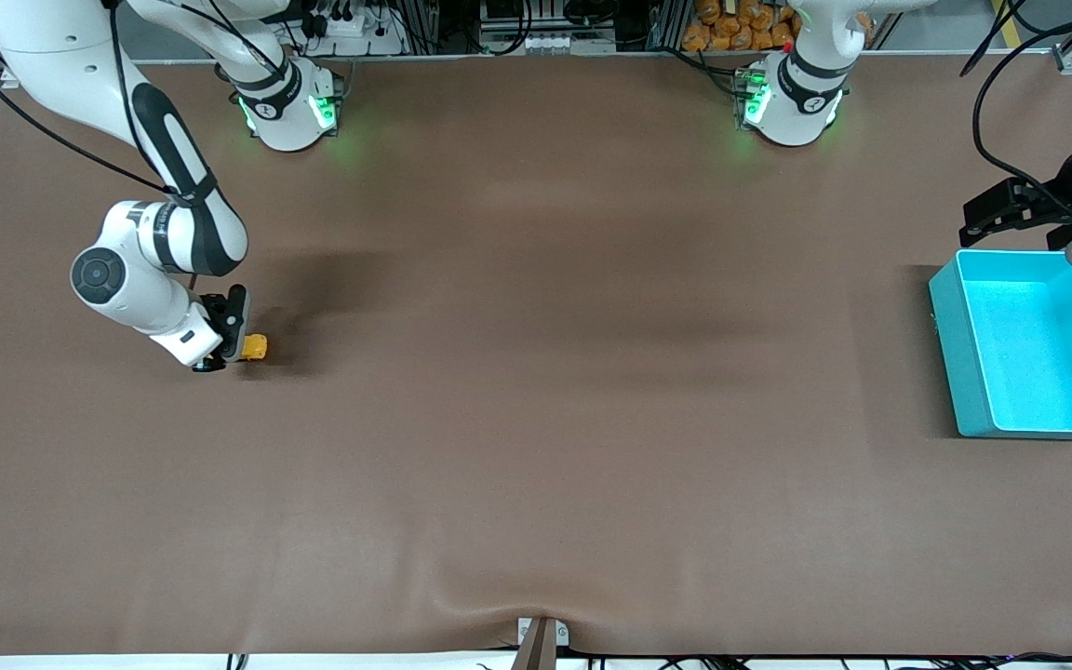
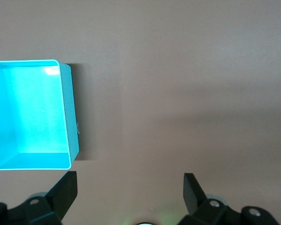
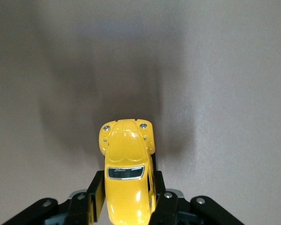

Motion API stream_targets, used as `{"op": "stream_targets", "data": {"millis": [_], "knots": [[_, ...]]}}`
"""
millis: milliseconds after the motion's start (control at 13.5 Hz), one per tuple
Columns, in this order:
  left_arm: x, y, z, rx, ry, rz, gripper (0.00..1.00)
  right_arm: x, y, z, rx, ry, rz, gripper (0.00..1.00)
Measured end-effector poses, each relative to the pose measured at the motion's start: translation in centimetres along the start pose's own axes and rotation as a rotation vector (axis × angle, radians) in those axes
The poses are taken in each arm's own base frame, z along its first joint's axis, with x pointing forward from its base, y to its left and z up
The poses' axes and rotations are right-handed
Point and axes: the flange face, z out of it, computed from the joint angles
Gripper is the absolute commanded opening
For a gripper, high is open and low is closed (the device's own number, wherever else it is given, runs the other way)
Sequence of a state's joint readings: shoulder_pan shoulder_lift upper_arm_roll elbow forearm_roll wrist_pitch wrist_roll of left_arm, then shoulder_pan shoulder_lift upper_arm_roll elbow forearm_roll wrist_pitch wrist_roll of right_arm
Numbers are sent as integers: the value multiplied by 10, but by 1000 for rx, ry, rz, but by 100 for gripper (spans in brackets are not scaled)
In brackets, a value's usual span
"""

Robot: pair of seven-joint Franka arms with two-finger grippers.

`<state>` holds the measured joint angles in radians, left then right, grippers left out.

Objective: Wind and store yellow beetle car

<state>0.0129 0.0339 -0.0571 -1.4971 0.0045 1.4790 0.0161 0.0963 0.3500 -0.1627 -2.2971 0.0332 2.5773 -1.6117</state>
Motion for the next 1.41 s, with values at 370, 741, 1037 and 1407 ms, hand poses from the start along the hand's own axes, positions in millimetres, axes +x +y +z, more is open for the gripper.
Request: {"op": "stream_targets", "data": {"millis": [370, 741, 1037, 1407], "knots": [[0, 0, -1, 0, 2, 0, 100, -31, 2, 1, 1, 2, -12, 28], [0, 0, -1, 0, 2, 0, 100, -60, 4, 2, 1, 4, -12, 28], [0, 0, -1, 0, 2, 0, 100, -81, 5, 3, -1, 5, 1, 28], [0, 0, -1, 0, 2, 0, 100, -103, 6, 4, -2, 5, -7, 28]]}}
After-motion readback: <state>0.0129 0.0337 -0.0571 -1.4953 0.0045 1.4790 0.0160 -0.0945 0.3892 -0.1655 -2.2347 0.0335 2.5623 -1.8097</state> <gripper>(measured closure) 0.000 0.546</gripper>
